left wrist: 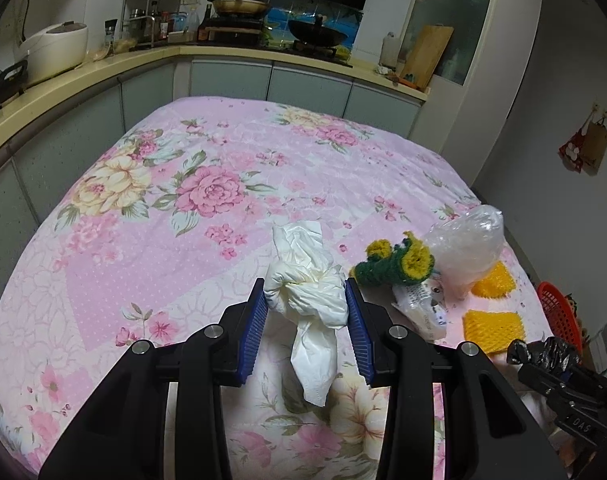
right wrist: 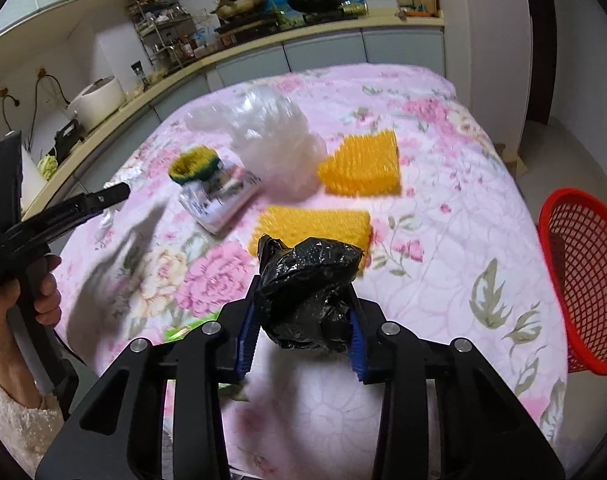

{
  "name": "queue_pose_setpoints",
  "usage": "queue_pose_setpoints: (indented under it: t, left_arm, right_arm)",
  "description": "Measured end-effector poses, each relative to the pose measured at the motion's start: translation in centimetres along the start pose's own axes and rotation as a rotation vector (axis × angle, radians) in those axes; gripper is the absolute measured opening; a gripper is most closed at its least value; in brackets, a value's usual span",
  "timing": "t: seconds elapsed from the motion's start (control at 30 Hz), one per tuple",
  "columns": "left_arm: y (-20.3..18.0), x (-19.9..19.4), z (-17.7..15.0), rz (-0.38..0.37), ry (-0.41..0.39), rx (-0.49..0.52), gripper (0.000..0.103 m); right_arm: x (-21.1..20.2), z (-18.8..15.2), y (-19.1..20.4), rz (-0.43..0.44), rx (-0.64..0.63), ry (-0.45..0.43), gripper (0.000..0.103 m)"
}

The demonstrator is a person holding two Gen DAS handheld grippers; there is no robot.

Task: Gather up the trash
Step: 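Hold the white tissue in the left gripper while the right gripper grasps the black plastic bag, then carry tissue and black bag over the red basket and open both grippers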

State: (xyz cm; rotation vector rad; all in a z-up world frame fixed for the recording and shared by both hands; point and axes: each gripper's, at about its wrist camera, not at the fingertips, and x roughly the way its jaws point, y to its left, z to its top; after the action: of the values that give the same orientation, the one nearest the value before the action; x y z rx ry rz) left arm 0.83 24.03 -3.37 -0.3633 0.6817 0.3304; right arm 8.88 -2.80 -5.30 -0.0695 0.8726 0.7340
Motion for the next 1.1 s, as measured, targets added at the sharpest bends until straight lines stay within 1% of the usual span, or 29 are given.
queue_pose_setpoints:
  t: [0.1, 0.3, 0.6, 0.87, 1.1]
  left_arm:
    - [-0.4, -0.6, 0.2, -0.009, -0.017, 0.008, 0.037]
    - [-1.6, -1.7, 0.7, -0.033, -0.057, 0.034, 0.037]
    - [-3.4, -2.5, 1.4, -0.059, -0.081, 0.056, 0.037]
    - [-5.5, -3.1, 2.6, -0.085, -0.103, 0.082, 0.037]
    - [-7.6, -3.4, 3.1, -0.113, -0.116, 0.115, 0.037]
  right_arm:
    - [-0.8, 0.4, 0.2, 0.008, -0.006, -0.028, 0.036]
    - [-2.3, 1.7, -0.2, -0.002, -0.001, -0.090, 0.036]
    - [-4.7, 4.3, -1.6, -0.015, 0.027, -0.187, 0.036]
    - [-6.1, 5.8, -2.7, -0.025, 0.052, -0.238, 0.036]
    - [-7.1, 6.4, -3.4, -0.041, 0.064, -0.267, 0.036]
